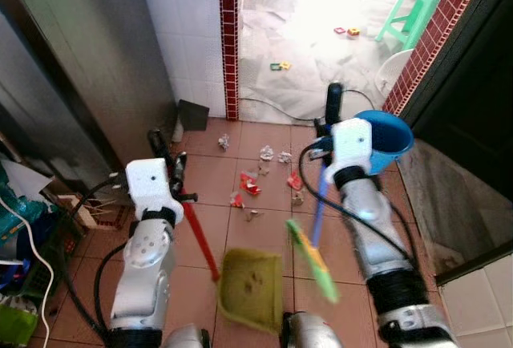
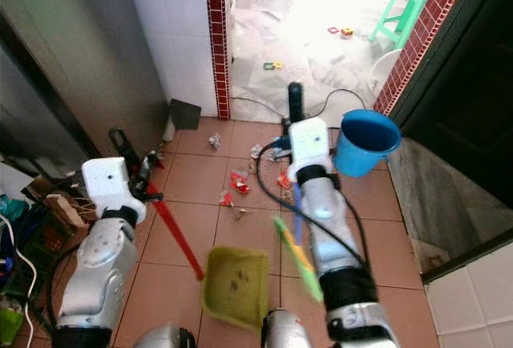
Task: Sweep floor
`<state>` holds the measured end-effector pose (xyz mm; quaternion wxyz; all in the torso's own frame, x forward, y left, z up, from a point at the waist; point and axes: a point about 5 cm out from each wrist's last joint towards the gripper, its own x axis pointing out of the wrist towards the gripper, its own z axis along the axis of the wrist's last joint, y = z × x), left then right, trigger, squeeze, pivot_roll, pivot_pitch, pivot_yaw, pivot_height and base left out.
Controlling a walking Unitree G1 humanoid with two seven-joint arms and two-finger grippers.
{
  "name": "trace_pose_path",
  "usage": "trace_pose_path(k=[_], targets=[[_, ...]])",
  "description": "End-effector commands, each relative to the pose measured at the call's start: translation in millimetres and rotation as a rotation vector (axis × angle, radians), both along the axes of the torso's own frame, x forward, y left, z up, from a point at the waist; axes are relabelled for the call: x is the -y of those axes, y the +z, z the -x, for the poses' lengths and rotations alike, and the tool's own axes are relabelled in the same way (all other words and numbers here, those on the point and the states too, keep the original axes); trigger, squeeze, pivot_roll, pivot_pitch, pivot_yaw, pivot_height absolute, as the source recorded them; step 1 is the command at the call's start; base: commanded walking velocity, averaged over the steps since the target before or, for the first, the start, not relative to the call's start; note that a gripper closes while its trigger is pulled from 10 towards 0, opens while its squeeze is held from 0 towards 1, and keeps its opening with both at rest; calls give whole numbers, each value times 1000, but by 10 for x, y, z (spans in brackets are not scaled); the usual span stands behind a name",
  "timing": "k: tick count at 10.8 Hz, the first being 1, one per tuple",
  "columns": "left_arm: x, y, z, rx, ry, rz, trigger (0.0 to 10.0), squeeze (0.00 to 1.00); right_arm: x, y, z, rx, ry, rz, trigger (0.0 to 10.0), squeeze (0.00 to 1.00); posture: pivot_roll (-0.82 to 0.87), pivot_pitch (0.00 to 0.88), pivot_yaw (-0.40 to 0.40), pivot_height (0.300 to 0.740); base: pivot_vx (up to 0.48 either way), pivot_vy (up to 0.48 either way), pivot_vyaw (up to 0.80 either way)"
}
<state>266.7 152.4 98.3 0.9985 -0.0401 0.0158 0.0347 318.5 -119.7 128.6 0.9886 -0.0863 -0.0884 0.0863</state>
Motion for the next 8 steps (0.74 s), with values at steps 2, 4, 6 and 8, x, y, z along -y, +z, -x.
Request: trace_pose_path(k=[2, 4, 6, 8], targets=[[39, -6, 45, 9, -7, -15, 10000, 0, -31, 0, 75, 36, 44, 25, 10000, 0, -60, 41, -13, 740, 0, 0, 0], [109, 28, -14, 14, -21, 10, 10000, 0, 32, 91, 32, 72, 23, 32, 10000, 0, -94, 49, 16, 740, 0, 0, 0], [146, 93, -65, 33, -46, -2, 10000, 0, 95, 121, -13, 83, 1, 39, 10000, 0, -72, 64, 9, 740, 0, 0, 0], [19, 123, -45, 40, 2, -24, 10000, 0, 3, 133, -42, 79, 31, 24, 10000, 0, -43, 81, -6, 740, 0, 0, 0]])
